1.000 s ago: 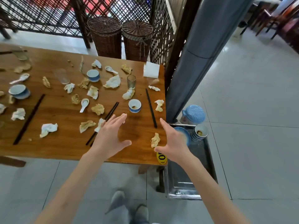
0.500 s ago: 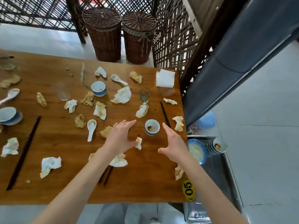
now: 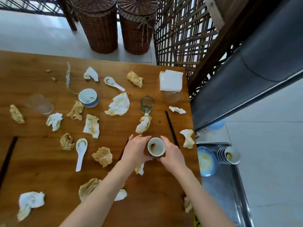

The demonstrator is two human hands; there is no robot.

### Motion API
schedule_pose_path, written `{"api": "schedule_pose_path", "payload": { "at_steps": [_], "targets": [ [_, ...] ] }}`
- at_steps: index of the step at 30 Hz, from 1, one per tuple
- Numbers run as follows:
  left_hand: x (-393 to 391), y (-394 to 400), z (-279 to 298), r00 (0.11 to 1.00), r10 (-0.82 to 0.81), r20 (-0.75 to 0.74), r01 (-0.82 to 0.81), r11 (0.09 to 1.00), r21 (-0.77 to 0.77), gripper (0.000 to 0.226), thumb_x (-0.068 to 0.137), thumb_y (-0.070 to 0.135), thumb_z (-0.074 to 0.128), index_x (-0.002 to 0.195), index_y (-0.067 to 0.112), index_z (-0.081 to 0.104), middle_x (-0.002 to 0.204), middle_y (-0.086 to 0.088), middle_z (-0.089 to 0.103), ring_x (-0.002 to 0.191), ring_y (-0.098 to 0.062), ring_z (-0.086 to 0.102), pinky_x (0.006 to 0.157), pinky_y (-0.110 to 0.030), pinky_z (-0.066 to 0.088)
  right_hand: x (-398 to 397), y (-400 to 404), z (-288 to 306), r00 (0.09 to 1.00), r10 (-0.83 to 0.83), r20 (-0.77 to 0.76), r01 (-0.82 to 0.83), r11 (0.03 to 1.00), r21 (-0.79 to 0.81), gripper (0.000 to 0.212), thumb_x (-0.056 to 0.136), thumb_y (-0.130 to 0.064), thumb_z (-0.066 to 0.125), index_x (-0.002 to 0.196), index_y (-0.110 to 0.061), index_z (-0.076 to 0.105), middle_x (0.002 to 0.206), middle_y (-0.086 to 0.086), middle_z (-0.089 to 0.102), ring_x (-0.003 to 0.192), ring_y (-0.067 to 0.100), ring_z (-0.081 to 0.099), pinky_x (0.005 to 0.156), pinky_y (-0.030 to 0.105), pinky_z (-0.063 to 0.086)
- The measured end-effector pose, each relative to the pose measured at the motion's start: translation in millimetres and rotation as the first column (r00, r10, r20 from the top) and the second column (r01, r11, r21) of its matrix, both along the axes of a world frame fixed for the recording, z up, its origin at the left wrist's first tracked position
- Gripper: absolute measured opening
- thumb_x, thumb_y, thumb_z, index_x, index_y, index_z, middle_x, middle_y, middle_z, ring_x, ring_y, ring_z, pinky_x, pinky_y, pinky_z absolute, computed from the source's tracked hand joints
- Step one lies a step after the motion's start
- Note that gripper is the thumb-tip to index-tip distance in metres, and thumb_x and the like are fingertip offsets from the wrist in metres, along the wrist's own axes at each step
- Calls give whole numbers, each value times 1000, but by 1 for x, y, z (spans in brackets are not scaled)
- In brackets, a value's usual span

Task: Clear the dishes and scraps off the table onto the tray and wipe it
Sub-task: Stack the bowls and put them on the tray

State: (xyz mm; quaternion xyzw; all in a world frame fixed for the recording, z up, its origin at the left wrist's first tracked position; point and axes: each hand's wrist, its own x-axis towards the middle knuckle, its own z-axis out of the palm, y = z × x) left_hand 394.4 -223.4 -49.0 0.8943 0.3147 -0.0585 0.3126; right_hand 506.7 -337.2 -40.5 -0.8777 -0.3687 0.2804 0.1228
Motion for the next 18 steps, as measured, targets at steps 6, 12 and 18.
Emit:
{"api": "schedule_pose_path", "payload": {
  "at_steps": [6, 12, 18],
  "targets": [
    [-1, -2, 2, 999, 29, 33, -28, 999, -22, 76, 67, 36, 80, 134, 25, 46, 134, 8, 53, 135, -18, 34, 114, -41, 10, -1, 0, 2, 1000, 19, -20, -18, 998, 67, 72, 73, -16, 77, 133, -27, 39, 122, -6, 59, 109, 16, 57, 85, 28, 50],
    [-19, 22, 28, 992, 56, 115, -58, 998, 13, 76, 64, 33, 83, 132, 26, 49, 132, 8, 55, 134, -16, 36, 114, -43, 10, -16, 24, 26, 999, 35, 11, -36, 987, 156, 75, 70, -18, 81, 133, -26, 41, 124, -6, 59, 110, 14, 57, 87, 26, 49],
    [-48, 83, 56, 991, 100, 87, -104, 993, 51, 75, 66, 33, 82, 132, 26, 48, 132, 6, 55, 135, -18, 35, 114, -44, 7, -42, 91, 49, 996, 85, -9, -82, 976, 201, 74, 70, -12, 79, 133, -23, 43, 123, -2, 59, 112, 19, 56, 89, 32, 50]
  ]
}}
